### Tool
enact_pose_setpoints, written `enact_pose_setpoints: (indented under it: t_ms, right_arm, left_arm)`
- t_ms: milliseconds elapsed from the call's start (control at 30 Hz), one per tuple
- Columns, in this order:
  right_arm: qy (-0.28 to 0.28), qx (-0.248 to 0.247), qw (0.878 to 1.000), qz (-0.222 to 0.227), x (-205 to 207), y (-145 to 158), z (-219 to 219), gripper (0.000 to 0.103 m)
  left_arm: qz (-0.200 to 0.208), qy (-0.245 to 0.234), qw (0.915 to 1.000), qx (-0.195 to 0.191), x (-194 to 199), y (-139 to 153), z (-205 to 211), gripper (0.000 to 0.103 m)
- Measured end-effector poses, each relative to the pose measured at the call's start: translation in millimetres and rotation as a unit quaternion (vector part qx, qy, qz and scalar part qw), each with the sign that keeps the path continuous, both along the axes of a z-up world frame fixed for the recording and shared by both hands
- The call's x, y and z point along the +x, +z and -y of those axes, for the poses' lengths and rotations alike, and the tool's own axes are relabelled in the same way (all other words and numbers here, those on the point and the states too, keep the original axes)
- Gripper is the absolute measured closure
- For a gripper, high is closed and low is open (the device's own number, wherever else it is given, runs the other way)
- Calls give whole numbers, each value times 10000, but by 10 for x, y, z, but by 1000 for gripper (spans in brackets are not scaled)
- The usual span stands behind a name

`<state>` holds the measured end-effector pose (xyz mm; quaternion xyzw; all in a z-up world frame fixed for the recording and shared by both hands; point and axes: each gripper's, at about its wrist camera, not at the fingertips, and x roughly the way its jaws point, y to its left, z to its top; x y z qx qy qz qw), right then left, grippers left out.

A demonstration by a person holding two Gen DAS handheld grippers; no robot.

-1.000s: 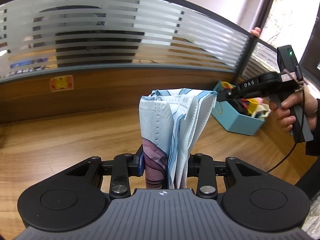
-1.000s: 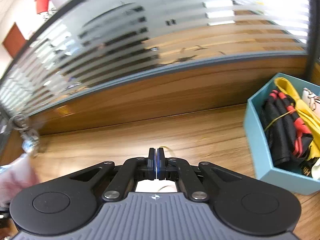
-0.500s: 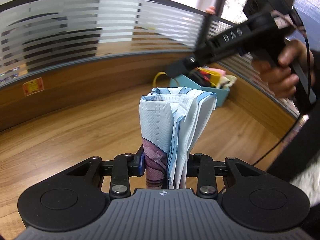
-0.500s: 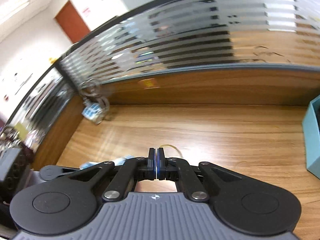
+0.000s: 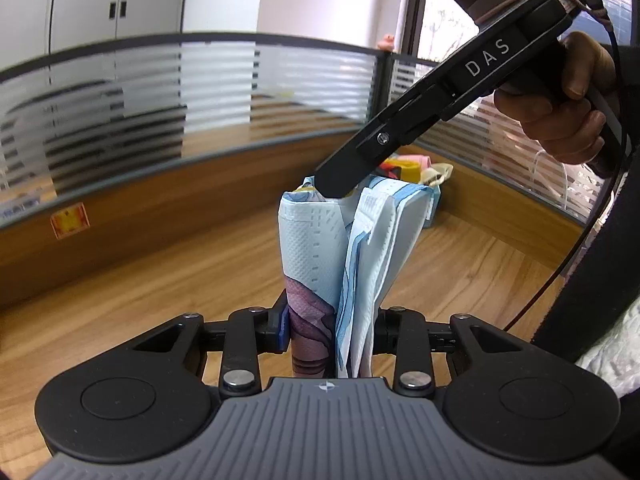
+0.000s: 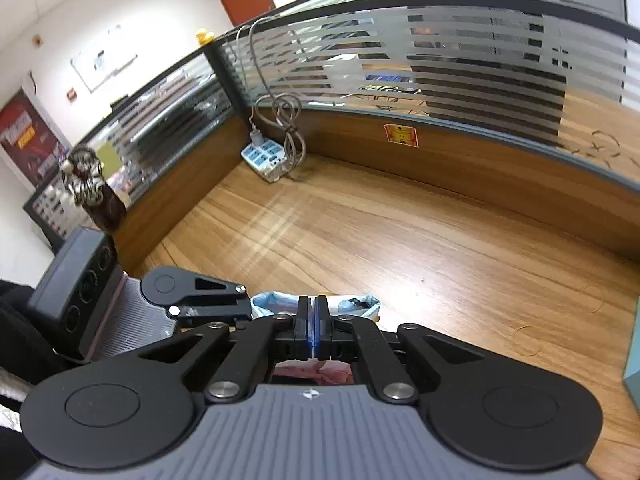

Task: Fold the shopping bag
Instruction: 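Lift the yellow band with the right tool toward the bag bundle, then loop the yellow band over the bundle top with the right tool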

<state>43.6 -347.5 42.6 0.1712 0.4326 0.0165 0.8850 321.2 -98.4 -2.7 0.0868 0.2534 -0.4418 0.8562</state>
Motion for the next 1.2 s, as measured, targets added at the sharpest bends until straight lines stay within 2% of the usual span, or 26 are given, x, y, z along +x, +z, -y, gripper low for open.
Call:
enact_pose_setpoints:
  t_ms: [267,400,467,500,600,833,967,1100,1200]
  right_arm:
    - [433,-622,9970,-179,-7,200,-223,100]
    - [712,-1015,9914,-416,15,303,-341,100]
    - [859,-1161,9883,-497,43,349,-395,94]
    - [935,-1237,9864,-538,57,373,-423,87]
    - [1137,-1487,9803,-636,54,427,-473,84]
    - [1493,-1671,9704,-902,101,449,-537,85]
    - [1671,-1773,9633,-1127,163,423,-535,92]
    - [1749,-1738,9618,-1189,193,402,-525,101]
    - [1829,-1632,9620,-1200,204,399,-547,101]
  left_arm:
    - [334,-2,9994,-23,-121,59,12,67]
    - [501,0,9987,-19,-188,71,5,67]
    - [548,3,9985,-12,-196,75,5,67]
    - [567,6,9984,-15,-205,77,0,67]
    - [621,9,9981,-18,-227,82,-13,67]
    - [792,-83,9968,41,-327,110,0,67]
    - [824,-41,9966,48,-359,115,-8,67]
    - [874,70,9961,85,-369,104,-9,67]
    - [847,153,9961,181,-368,93,3,67]
